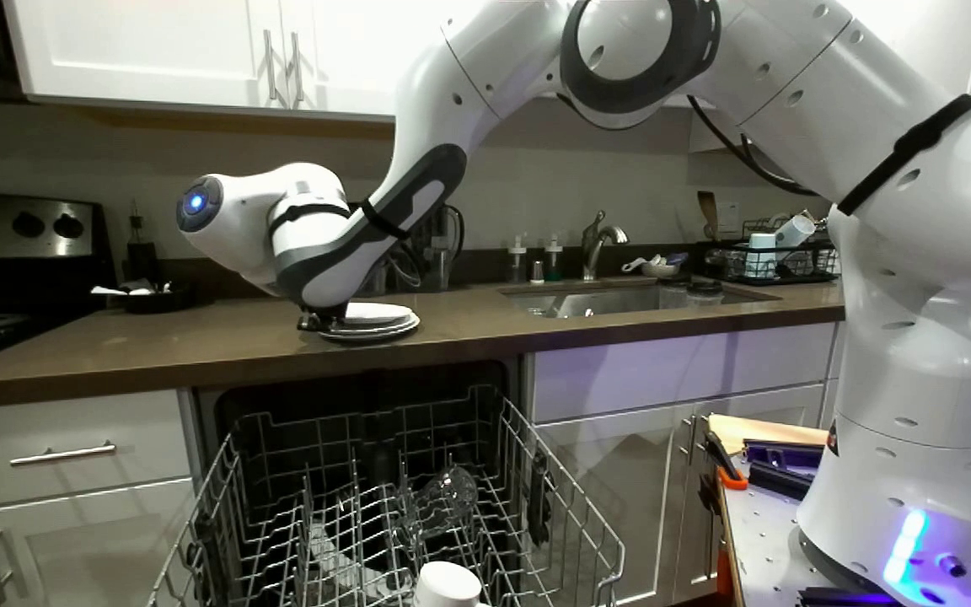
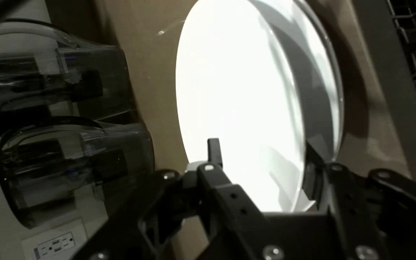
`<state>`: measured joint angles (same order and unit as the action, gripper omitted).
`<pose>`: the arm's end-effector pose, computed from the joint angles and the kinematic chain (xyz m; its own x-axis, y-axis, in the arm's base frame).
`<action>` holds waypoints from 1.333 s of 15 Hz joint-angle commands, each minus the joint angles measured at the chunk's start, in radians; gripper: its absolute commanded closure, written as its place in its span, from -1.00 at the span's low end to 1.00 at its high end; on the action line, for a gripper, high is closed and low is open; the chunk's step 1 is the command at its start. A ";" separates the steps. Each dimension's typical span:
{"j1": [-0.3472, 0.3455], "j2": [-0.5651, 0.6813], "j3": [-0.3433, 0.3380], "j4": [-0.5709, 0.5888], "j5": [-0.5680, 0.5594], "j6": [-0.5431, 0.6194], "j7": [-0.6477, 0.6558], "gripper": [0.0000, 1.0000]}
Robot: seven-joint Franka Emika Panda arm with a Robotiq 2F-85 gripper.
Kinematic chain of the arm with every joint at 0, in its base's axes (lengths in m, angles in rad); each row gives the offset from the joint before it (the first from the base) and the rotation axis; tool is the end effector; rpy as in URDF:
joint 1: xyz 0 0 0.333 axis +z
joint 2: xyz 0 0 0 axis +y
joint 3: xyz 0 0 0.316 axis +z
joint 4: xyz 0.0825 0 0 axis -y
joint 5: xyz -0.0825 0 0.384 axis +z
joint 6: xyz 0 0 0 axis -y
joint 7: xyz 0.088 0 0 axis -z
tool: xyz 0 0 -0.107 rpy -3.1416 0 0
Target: Pick up the plate from the plate holder and put it on top of other the plates on the kitchen base top
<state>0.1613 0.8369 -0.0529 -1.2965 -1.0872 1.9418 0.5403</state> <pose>0.7462 0.0310 0.2602 0.9832 0.1640 0.0804 0.0197 -0.5328 0.8460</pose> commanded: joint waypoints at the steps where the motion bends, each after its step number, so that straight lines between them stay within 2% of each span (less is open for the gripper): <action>1: -0.003 -0.071 0.019 -0.081 0.052 0.000 -0.054 -0.02; 4: -0.004 -0.080 0.025 -0.105 0.082 0.005 -0.068 0.01; 10: -0.014 -0.132 0.039 -0.154 0.129 0.034 -0.111 -0.13; 16: -0.009 -0.155 0.024 -0.168 0.149 0.013 -0.121 -0.22; 20: -0.035 -0.160 0.029 -0.177 0.194 0.038 -0.137 -0.27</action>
<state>0.1519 0.7214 -0.0290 -1.4287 -0.9403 1.9521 0.4546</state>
